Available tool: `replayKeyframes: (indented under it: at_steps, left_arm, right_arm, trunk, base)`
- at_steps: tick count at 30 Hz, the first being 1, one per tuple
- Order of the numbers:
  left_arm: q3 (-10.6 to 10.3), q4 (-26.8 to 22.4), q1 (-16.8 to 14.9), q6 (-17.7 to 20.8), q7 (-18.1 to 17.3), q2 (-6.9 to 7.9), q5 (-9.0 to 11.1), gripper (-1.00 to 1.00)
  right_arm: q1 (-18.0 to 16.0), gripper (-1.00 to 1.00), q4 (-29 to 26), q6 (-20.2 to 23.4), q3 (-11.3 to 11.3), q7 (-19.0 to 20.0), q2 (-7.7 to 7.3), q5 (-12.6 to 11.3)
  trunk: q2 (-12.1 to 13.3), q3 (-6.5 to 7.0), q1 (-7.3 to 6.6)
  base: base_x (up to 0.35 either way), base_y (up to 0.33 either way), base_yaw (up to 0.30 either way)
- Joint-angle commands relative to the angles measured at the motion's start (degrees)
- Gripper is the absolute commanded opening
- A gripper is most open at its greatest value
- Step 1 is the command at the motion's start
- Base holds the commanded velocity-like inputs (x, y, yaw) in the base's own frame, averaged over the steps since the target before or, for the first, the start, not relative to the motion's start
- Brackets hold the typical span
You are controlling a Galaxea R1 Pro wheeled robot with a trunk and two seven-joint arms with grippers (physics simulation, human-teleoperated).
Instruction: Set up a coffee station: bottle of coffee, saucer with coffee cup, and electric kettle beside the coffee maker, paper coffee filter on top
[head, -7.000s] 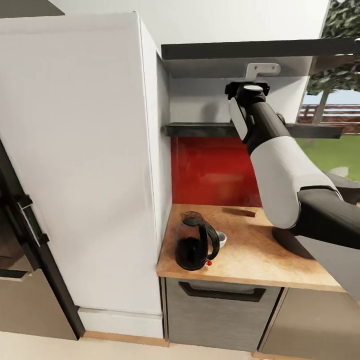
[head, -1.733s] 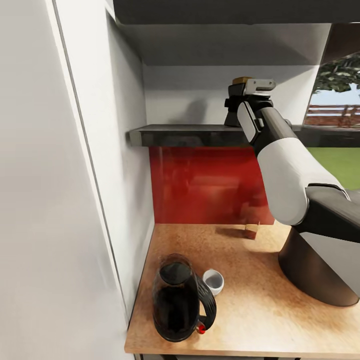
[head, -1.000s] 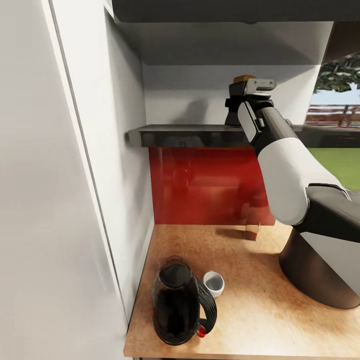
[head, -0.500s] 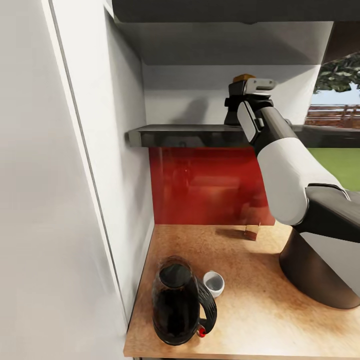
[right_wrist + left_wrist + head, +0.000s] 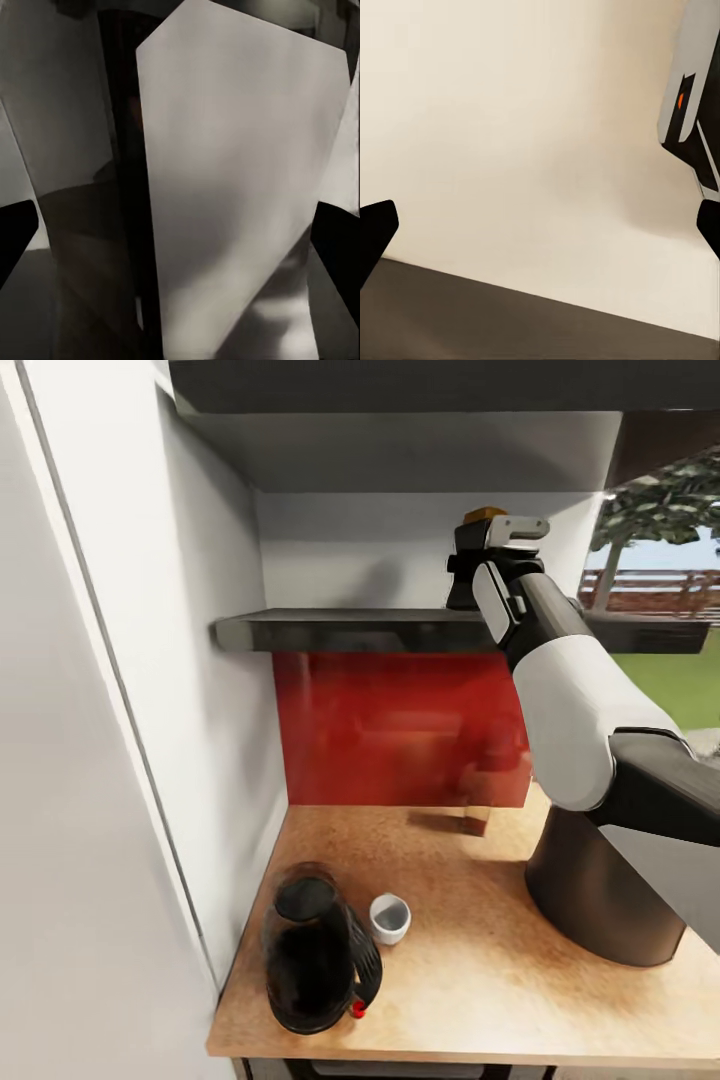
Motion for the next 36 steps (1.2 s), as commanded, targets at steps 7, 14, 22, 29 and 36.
replayKeyframes:
  at_steps: [7, 14, 22, 29, 36]
  left_arm:
    - [0.04, -0.01, -0.03, 0.0, 0.13, 0.0, 0.23, 1.0]
    - [0.04, -0.01, -0.02, 0.0, 0.1, 0.0, 0.24, 1.0]
    - [0.04, -0.01, -0.01, 0.0, 0.16, 0.0, 0.24, 1.0]
    - [0.12, -0.01, 0.0, 0.0, 0.16, 0.0, 0.24, 1.0]
    - [0.13, -0.01, -0.05, 0.0, 0.19, 0.0, 0.24, 1.0]
  right_arm:
    - [0.0, -1.0, -2.96, 0.3, -0.28, 0.21, 0.14, 0.62]
    - [0.0, -1.0, -5.23, 0.42, -0.25, 0.27, 0.11, 0.62]
    - [0.0, -1.0, -5.28, 0.46, -0.25, 0.3, -0.09, 0.69]
    - [0.0, -1.0, -5.29, 0.51, -0.25, 0.3, -0.04, 0.67]
    - [0.0, -1.0, -5.29, 0.51, -0.17, 0.3, -0.03, 0.62]
  trunk:
    - [-0.04, -0.02, 0.02]
    - [-0.04, -0.02, 0.02]
    - [-0.04, -0.02, 0.02]
    - [-0.04, -0.02, 0.02]
    - [-0.04, -0.02, 0.02]
  base:
    - [0.038, -0.275, 0.0]
    - [0.04, -0.275, 0.0]
    - [0.008, -0.276, 0.0]
    - [-0.016, -0.277, 0.0]
    - [-0.109, -0.276, 0.0]
